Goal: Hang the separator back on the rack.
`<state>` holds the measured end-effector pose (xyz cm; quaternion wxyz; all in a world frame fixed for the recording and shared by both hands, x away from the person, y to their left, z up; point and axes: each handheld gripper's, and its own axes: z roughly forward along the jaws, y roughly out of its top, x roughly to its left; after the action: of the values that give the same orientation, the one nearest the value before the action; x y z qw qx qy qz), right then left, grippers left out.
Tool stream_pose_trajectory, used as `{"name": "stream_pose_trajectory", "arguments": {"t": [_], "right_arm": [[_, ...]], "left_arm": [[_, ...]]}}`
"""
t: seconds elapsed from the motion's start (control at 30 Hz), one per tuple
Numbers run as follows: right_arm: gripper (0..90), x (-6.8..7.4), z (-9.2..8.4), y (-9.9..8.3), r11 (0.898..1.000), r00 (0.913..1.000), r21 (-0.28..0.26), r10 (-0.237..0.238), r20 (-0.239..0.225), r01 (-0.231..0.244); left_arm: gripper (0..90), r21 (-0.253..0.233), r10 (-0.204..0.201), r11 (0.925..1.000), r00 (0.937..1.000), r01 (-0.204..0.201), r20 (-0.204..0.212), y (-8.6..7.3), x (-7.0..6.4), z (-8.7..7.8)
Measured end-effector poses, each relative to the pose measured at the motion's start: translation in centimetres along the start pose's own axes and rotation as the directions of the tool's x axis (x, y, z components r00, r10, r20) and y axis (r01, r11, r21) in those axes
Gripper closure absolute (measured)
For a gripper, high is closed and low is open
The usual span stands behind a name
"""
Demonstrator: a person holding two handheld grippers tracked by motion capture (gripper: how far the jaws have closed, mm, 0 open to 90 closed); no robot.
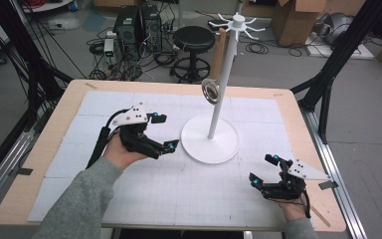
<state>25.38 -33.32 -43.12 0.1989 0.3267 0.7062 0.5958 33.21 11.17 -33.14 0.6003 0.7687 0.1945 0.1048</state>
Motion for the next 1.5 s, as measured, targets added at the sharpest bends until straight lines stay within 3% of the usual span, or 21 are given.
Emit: {"name": "stream_pose_trajectory", "arguments": {"t": [0.07,0.57,0.7,0.8,1.03,1.2,1.4,1.5], "right_arm": [[4.8,0.0,0.0,0.0,1.000,1.0000,0.001,0.004,0.000,-0.004],[4.8,-0.1,0.0,0.0,1.000,1.0000,0.003,0.005,0.002,-0.005],[4.8,-0.1,0.1,0.0,1.000,1.0000,0.002,0.001,0.004,-0.001],[4.8,-0.1,0.1,0.0,1.000,1.0000,-0.002,0.003,0.003,-0.003],[4.8,0.0,0.2,0.1,1.000,1.0000,0.000,0.002,0.000,-0.002],[4.8,-0.1,0.2,0.0,1.000,1.0000,0.001,-0.001,-0.001,0.001],[4.8,-0.1,0.4,0.1,1.000,1.0000,0.000,-0.003,-0.003,0.003],[4.8,-0.1,0.4,0.1,1.000,1.0000,0.000,-0.003,-0.004,0.003]], "left_arm": [[5.7,0.006,0.009,0.9999,1.0000,-0.009,-0.003,-0.4,0.0,-0.2],[7.2,-0.015,-0.041,0.9991,0.9988,0.040,-0.028,-4.2,0.6,-2.9],[7.2,0.064,-0.062,0.9959,0.9976,0.064,-0.032,-4.8,0.7,-3.2],[6.9,0.085,-0.033,0.9958,0.9990,0.036,-0.030,-4.9,0.2,-3.3],[6.7,0.070,0.009,0.9975,0.9996,-0.007,-0.028,-5.0,-0.7,-3.4],[6.7,0.053,-0.023,0.9982,0.9980,0.026,-0.060,-6.3,0.0,-4.3],[6.7,0.016,-0.034,0.9992,0.9960,0.036,-0.082,-7.2,0.5,-5.5],[6.7,0.021,-0.043,0.9988,0.9945,0.045,-0.095,-7.7,0.7,-6.0]]}}
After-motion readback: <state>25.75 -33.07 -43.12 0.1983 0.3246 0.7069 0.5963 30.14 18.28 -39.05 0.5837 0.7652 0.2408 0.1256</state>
